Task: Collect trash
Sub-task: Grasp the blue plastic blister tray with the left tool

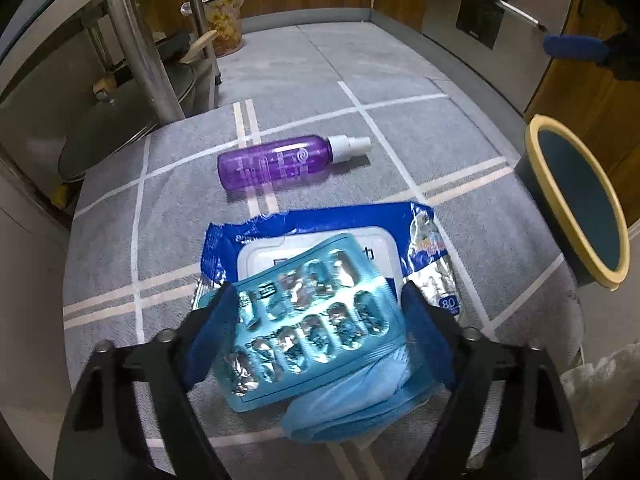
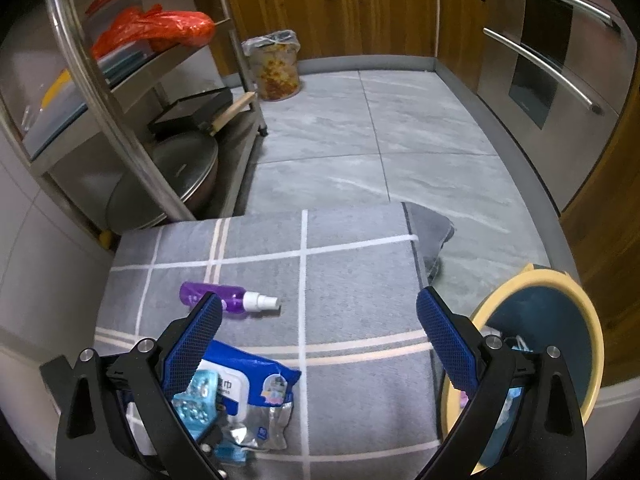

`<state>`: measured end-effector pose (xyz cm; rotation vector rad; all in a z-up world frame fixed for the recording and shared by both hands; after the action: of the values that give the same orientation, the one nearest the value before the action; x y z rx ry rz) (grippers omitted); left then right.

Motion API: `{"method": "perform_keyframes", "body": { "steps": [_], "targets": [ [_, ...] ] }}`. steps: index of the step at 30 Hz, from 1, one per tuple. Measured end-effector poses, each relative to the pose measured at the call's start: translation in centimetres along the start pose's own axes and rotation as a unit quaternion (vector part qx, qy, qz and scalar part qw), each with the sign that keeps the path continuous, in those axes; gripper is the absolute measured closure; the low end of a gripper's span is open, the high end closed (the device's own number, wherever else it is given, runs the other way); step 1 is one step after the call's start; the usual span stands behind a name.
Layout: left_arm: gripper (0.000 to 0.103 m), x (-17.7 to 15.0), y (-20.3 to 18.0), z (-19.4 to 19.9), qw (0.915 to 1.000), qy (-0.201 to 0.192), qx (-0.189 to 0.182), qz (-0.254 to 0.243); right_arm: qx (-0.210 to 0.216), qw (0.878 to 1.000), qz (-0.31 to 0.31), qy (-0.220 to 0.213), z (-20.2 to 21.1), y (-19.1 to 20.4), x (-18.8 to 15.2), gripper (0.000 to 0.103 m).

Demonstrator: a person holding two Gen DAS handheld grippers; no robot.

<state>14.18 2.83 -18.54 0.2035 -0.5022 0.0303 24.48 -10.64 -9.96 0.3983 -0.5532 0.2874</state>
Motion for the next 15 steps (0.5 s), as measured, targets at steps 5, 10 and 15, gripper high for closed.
{"method": "perform_keyframes", "body": {
  "steps": [5, 10, 15],
  "targets": [
    [0.049, 0.4, 1.0, 0.7, 0.9999, -0.003, -0.010, 0.005, -0.003, 1.000, 0.002, 0.003, -0.3, 0.0, 0.1, 0.006],
    [0.049, 0.6, 1.9, 0.9, 0.9998, 0.000, -0.014, 0.014, -0.003, 1.000, 0.003, 0.003, -0.5, 0.1, 0.3, 0.006],
    [0.050, 1.1, 2.2, 1.7, 0.9998, -0.017, -0.010, 0.008, 0.002, 1.000, 0.008, 0.003, -0.6, 0.2, 0.4, 0.006]
  ]
}}
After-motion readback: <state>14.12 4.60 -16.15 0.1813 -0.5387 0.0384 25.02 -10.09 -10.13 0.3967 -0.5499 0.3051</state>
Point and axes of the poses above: each gripper's, at about its wrist camera, not at the fingertips, and z roughly against the way its jaws point, y to its left, x to its top, the point moved 1 cm from there along -z, roughly the way its jaws point, and after that the axes turned 12 degrees about x, right-handed, at the moved point
